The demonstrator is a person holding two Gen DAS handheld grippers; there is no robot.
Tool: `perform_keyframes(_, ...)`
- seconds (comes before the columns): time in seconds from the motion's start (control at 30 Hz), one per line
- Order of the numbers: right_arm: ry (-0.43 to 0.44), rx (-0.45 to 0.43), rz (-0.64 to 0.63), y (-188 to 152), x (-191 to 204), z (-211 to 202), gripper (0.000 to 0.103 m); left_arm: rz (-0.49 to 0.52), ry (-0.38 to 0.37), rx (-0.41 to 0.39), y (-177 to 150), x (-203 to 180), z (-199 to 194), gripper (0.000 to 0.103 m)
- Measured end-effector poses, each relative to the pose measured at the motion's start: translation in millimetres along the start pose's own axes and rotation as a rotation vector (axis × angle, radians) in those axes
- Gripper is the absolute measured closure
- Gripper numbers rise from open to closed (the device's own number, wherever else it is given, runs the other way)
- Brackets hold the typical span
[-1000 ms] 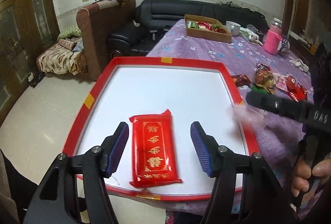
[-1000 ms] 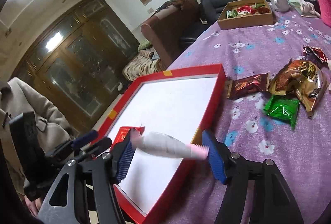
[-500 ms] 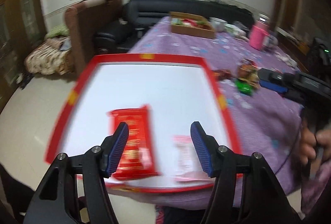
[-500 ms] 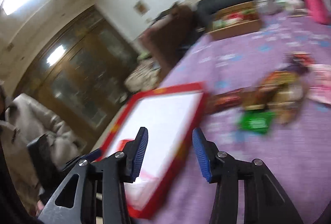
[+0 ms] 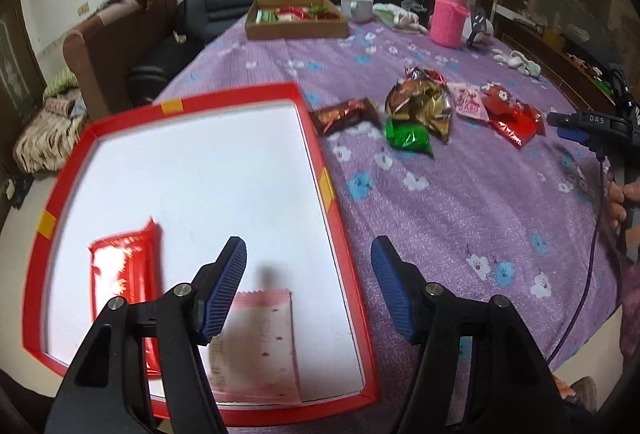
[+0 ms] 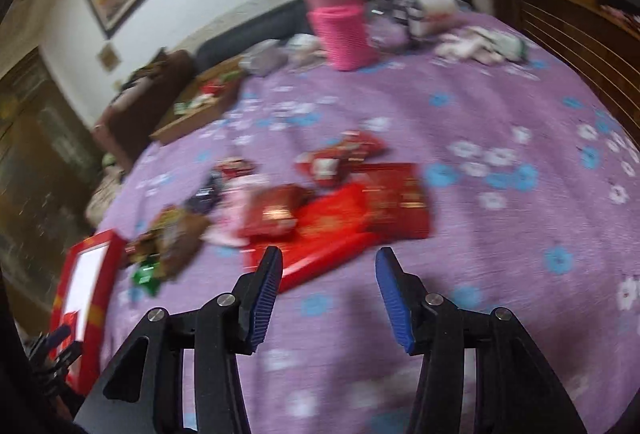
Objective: Organize snacks
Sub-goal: 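Move the right tool to a red snack packet and grasp it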
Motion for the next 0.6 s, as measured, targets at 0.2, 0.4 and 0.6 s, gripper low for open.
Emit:
perform_keyframes(0.2,-0.051,0.024,0.088,22.6,-27.9,30.5,0.051,-0.008,-0.047,0.056,-10.6,-10.9,11.2,0.039)
perform_keyframes(0.4,-0.098,0.082,0.056,37.4,-18.2,68.2,0.051,0.021,-0.066,0.068,-15.6,-20.7,11.1,0.052)
perform_keyframes(0.6,-0.150,0.012,-0.017,36.1,-6.9,70.9,0.064,0.069,-0.080,0.066,-19.0,-28.4,8.3,0.080)
Point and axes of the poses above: each gripper's, at about its wrist camera, not at the fingertips, and z roughly the way its jaws point, x to its left, y to its top, the point moved 9 cm from there along z, roughly the way its jaws point, and after that the axes turned 6 degrees about -y, right-handed, at the moved point
